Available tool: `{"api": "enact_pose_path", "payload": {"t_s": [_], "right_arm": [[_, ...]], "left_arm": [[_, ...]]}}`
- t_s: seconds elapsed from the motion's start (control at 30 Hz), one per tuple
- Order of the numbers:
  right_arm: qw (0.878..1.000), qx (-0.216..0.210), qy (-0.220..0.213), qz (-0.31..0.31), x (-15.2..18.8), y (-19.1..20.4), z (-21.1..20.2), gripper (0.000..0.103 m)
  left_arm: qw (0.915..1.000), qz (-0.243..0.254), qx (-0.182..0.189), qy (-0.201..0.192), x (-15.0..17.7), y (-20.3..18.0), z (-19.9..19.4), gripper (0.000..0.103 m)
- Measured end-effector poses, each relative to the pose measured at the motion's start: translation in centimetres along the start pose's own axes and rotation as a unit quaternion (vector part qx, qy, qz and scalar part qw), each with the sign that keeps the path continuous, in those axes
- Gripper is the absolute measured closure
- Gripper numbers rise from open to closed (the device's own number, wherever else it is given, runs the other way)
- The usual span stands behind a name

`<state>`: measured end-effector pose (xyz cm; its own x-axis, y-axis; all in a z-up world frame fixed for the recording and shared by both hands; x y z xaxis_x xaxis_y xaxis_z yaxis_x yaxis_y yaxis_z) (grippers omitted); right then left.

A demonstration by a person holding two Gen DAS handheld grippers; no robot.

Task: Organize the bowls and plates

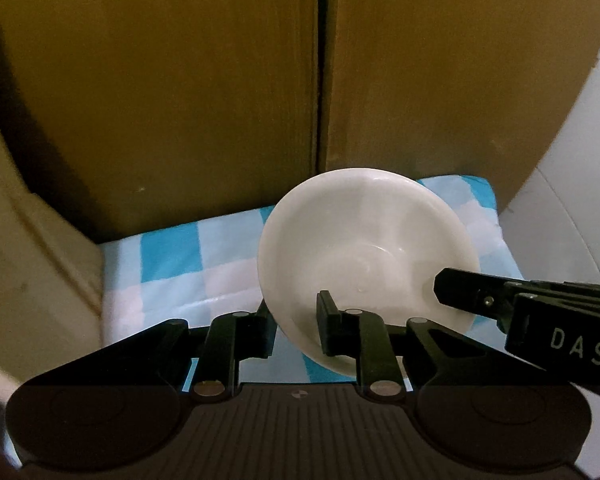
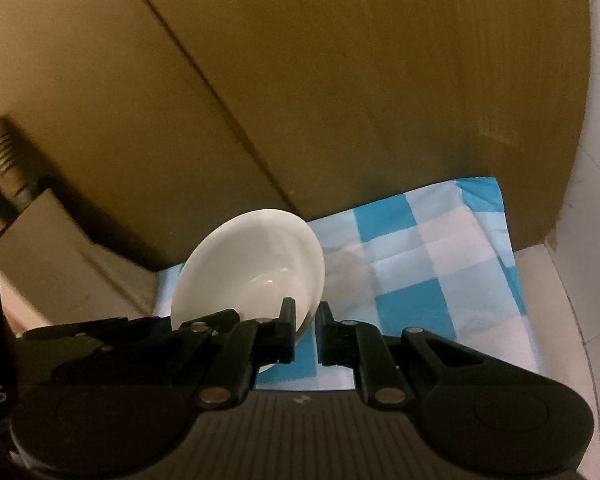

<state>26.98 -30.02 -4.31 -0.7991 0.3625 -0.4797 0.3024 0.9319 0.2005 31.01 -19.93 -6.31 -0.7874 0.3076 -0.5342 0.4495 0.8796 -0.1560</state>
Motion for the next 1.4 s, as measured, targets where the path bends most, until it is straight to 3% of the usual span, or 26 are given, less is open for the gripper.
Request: {"api": "enact_pose_path", "payload": {"t_s": [0.5, 0.97, 1.2, 1.4], "right_arm": [[0.999, -0.012, 0.009, -0.05, 6.9, 3.2, -7.3, 0.093], [0.997, 0.003, 0.025, -0.07, 9.5, 4.2, -7.8, 0.092], [0.997, 0.023, 0.019, -0.075, 9.4, 4.2, -6.5, 0.084], [0.998, 0.022, 0.023, -0.059, 9.3, 3.8, -5.9, 0.083]], "left_arm": [[1.0, 0.002, 0.001, -0.002, 6.7, -0.3, -9.1, 0.073], [0.9998, -0.017, 0.004, 0.009, 9.4, 0.3, -9.4, 0.072], [0.9998, -0.015, 0.003, 0.012, 9.9, 0.9, -8.9, 0.067], [0.9998, -0.021, -0.001, 0.004, 10.3, 2.2, -8.9, 0.066]]}}
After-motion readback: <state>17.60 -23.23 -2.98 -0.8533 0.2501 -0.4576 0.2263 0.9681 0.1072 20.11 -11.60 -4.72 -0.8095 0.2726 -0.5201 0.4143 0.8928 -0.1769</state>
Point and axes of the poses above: each gripper's, at about its wrist camera, not at the fingertips, and z roughly the way its jaws point, y to its left, x to its underside, the point moved 6 cm from there along z, roughly the way its jaws point, and after that the axes turned 12 degrees about x, right-handed, at the moved point
